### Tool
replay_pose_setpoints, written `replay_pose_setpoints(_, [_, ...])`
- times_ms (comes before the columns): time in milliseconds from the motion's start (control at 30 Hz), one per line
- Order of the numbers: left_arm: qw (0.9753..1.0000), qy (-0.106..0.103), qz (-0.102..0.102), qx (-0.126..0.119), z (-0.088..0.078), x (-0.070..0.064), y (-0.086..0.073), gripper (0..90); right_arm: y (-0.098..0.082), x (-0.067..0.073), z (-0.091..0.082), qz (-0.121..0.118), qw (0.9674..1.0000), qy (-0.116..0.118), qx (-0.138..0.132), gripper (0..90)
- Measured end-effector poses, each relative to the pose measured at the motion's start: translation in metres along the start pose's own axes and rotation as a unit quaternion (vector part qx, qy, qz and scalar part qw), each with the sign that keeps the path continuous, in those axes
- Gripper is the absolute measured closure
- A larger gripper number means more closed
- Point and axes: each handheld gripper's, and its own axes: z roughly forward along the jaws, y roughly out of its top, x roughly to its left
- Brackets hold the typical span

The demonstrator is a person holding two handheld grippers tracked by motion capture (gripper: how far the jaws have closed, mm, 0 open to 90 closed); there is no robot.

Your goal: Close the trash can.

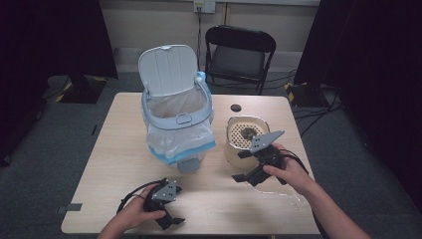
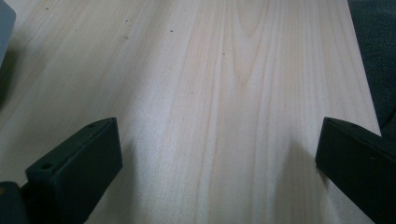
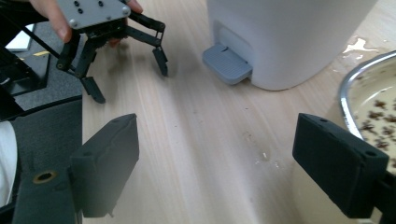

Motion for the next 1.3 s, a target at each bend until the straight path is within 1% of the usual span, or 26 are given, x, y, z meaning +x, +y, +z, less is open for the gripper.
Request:
replay_pose_setpoints(33, [1.0000,0.000,-0.003,-0.002,0.000,0.000,0.000,0.0,-0.001,0.001,0.001,0.001,1.0000,0.002,0.000,14.2])
replay_pose_setpoints(200, [1.0000,0.000,0.000,0.001,0.000,0.000,0.000,0.0,-0.010,0.005,0.008,0.007,0.9999,0.008,0.004,14.2])
replay_pose_setpoints(233, [1.0000,0.000,0.000,0.000,0.000,0.000,0.000,0.0,-0.014,0.006,0.012,0.014,0.9998,0.014,0.004,14.2])
replay_pose_setpoints(467, [1.0000,-0.001,-0.001,0.000,0.000,0.000,0.000,0.0,-0.027,0.007,0.022,0.023,0.9996,0.015,0.004,14.3])
replay_pose_setpoints(533, [1.0000,0.000,-0.001,0.000,0.000,0.000,0.000,0.0,-0.031,0.008,0.025,0.024,0.9996,0.014,0.006,14.3])
replay_pose_setpoints(567, [1.0000,0.000,-0.001,-0.002,0.000,0.000,0.000,0.0,-0.035,0.010,0.028,0.019,0.9997,0.014,0.007,14.2])
replay_pose_setpoints(600, [1.0000,-0.001,-0.001,-0.001,0.000,0.000,0.000,0.0,-0.035,0.010,0.028,0.019,0.9997,0.014,0.007,14.2])
replay_pose_setpoints(700, [1.0000,0.000,0.000,0.000,0.000,0.000,0.000,0.0,-0.045,0.012,0.038,0.025,0.9994,0.021,0.007,14.2])
replay_pose_setpoints(733, [1.0000,0.000,0.000,0.000,0.000,0.000,0.000,0.0,-0.045,0.012,0.038,0.025,0.9994,0.021,0.007,14.2])
replay_pose_setpoints(767, [1.0000,0.000,-0.001,-0.001,0.000,0.000,0.000,0.0,-0.050,0.013,0.044,0.023,0.9994,0.024,0.009,14.2])
replay_pose_setpoints(800, [1.0000,0.000,-0.001,-0.001,0.000,0.000,0.000,0.0,-0.050,0.013,0.044,0.023,0.9994,0.024,0.009,14.2])
replay_pose_setpoints(833, [1.0000,0.000,-0.001,-0.002,0.000,0.000,0.000,0.0,-0.055,0.013,0.049,0.025,0.9994,0.023,0.013,14.2])
replay_pose_setpoints(867, [1.0000,0.000,-0.003,-0.003,0.000,0.000,0.000,0.0,-0.055,0.013,0.049,0.025,0.9994,0.023,0.013,14.2])
replay_pose_setpoints(1000, [1.0000,0.000,-0.001,-0.001,0.000,0.000,0.000,0.0,-0.066,0.012,0.060,0.025,0.9996,0.008,0.014,14.2])
replay_pose_setpoints(1033, [1.0000,-0.001,-0.003,-0.003,0.000,0.000,0.000,0.0,-0.072,0.011,0.065,0.025,0.9995,-0.002,0.016,14.3])
replay_pose_setpoints(1067, [1.0000,-0.001,-0.003,-0.003,0.000,0.000,0.000,0.0,-0.072,0.011,0.065,0.025,0.9995,-0.002,0.016,14.3])
replay_pose_setpoints(1133, [1.0000,-0.001,-0.001,-0.001,0.000,0.000,0.000,0.0,-0.078,0.010,0.070,0.028,0.9993,-0.006,0.026,14.3])
replay_pose_setpoints(1167, [1.0000,0.000,-0.001,-0.001,0.000,0.000,0.000,0.0,-0.082,0.009,0.074,0.025,0.9991,-0.010,0.032,14.2])
replay_pose_setpoints(1200, [1.0000,-0.001,-0.001,-0.001,0.000,0.000,0.000,0.0,-0.082,0.009,0.074,0.025,0.9991,-0.010,0.032,14.2])
replay_pose_setpoints(1233, [1.0000,-0.001,-0.001,-0.001,0.000,0.000,0.000,0.0,-0.084,0.010,0.075,0.023,0.9991,-0.015,0.034,14.3])
replay_pose_setpoints(1267, [1.0000,-0.001,-0.001,-0.001,0.000,0.000,0.000,0.0,-0.087,0.010,0.079,0.014,0.9990,-0.019,0.037,14.3])
replay_pose_setpoints(1300, [1.0000,-0.001,-0.002,-0.002,0.000,0.000,0.000,0.0,-0.087,0.010,0.079,0.014,0.9990,-0.019,0.037,14.3])
